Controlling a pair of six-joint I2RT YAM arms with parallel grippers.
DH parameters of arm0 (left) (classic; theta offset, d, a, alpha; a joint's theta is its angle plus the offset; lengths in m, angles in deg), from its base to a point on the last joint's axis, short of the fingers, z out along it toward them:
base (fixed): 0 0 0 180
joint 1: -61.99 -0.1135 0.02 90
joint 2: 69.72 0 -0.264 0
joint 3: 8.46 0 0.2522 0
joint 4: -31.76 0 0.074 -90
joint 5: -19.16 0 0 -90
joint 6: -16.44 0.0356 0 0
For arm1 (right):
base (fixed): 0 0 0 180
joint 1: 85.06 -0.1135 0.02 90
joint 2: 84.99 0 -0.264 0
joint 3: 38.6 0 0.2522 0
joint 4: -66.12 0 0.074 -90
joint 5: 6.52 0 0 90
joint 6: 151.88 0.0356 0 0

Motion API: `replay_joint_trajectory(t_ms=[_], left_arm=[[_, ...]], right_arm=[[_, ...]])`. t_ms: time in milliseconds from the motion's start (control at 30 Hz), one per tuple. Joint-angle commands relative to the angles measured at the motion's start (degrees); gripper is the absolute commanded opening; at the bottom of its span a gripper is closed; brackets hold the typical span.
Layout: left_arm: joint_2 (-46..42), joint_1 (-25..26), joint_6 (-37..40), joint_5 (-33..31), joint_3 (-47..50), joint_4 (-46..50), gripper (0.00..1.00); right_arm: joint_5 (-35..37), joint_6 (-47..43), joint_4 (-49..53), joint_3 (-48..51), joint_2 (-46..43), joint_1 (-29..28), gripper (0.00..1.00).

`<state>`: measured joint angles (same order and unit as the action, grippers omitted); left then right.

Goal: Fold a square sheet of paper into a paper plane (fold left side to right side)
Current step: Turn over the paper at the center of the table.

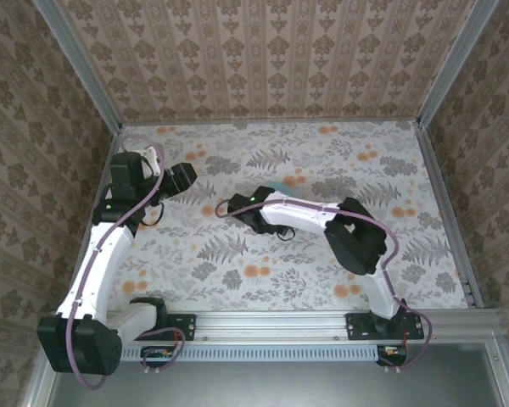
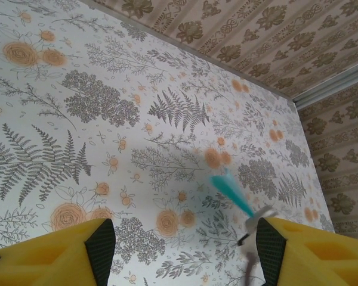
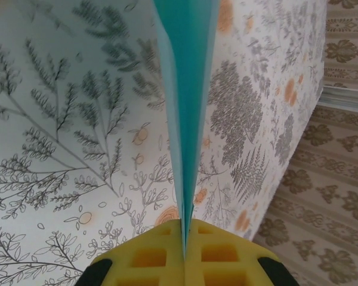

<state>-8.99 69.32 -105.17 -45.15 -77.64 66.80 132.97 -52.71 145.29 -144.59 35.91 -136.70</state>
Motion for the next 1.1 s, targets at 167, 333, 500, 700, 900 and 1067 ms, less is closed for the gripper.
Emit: replay_joint_trajectory(t_ms=[167, 333, 500, 700, 900, 1067], left_arm=[[0.49, -0.74, 0.43, 1.96, 2.11, -0.55, 0.67], [2.04, -0.72, -0.31, 4.70, 2.96, -1.09, 0.67], [4.79, -0.59, -1.14, 9.11, 4.50, -2.59, 0.68], [8.71, 1.55, -2.21, 13.52, 6.35, -5.07, 0.69], [14.25, 6.14, -5.56, 15.28, 8.39, -11.16, 0.69], [20.63, 12.70, -8.61, 14.92, 8.34, -17.22, 0.69]], right_arm=[[-5.19, 0.52, 6.32, -3.51, 7.17, -2.65, 0.08], [-15.06, 0.64, 6.30, -3.67, 6.92, -2.86, 0.21], [-24.52, 1.51, 5.87, -3.72, 3.81, -2.90, 0.38], [-30.03, 3.37, 4.31, -1.79, -2.55, -2.60, 0.55], [-35.83, 5.72, -3.99, 7.01, -13.76, -0.40, 0.66], [-42.09, 9.17, -18.51, 19.22, -25.49, 4.90, 0.70]])
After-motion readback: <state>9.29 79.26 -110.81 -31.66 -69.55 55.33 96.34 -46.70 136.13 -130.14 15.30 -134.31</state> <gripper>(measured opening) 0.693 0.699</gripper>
